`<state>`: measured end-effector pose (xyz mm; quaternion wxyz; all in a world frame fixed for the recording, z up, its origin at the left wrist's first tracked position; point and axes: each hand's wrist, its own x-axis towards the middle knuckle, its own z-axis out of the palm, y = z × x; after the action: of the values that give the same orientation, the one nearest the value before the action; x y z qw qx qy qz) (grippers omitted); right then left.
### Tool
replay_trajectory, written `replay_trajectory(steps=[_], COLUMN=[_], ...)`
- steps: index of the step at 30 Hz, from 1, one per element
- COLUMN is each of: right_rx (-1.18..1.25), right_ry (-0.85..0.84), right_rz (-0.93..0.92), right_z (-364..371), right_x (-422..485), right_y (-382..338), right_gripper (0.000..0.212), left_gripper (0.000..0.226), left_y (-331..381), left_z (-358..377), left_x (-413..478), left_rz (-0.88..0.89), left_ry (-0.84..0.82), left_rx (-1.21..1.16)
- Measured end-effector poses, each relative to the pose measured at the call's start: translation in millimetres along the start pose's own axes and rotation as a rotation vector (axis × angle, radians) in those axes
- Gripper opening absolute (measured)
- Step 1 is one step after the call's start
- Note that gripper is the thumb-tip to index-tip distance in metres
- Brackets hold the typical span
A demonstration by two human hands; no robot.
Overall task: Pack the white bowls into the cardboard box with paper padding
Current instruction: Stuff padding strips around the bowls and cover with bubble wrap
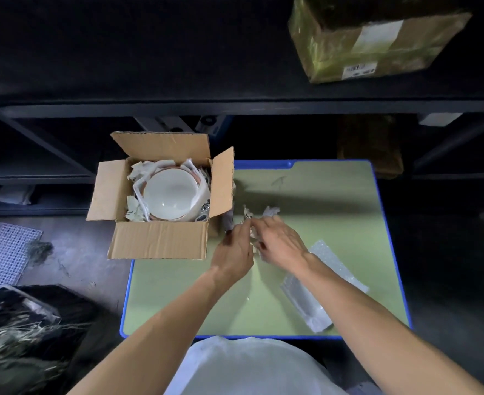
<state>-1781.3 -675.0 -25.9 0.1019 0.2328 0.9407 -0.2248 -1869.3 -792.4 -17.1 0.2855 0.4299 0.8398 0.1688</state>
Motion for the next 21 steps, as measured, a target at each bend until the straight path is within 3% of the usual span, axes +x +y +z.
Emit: replay_trajectory(steps=[9, 12, 17, 21], right_rx=[0.133, 0.252, 0.387, 0.518], right_ry=[0.069, 0.145, 0.175, 0.202], right_rz=[0.099, 0.163, 0.197, 0.207], right_z=[1.9, -4.0, -15.3, -25.6], right_x=[-2.4, -14.4, -35.6, -48.4], right_y=[-4.3, -1.8, 6.0, 1.3], right_gripper=[0.026, 0.024, 0.022, 0.023], left_gripper=[0.057, 0.055, 0.031, 0.021], left_y=[-3.1, -4.6, 1.5, 16.2], left_z=[1.6, 0.1, -8.5, -19.7], left_x=[2.0, -4.5, -13.6, -30.4], left_rz=[-0.017, -0.020, 0.053, 0.042], left_ry=[-0.038, 0.023, 0.048, 0.039], left_rx=[-0.097, -0.172, -0.144, -0.292])
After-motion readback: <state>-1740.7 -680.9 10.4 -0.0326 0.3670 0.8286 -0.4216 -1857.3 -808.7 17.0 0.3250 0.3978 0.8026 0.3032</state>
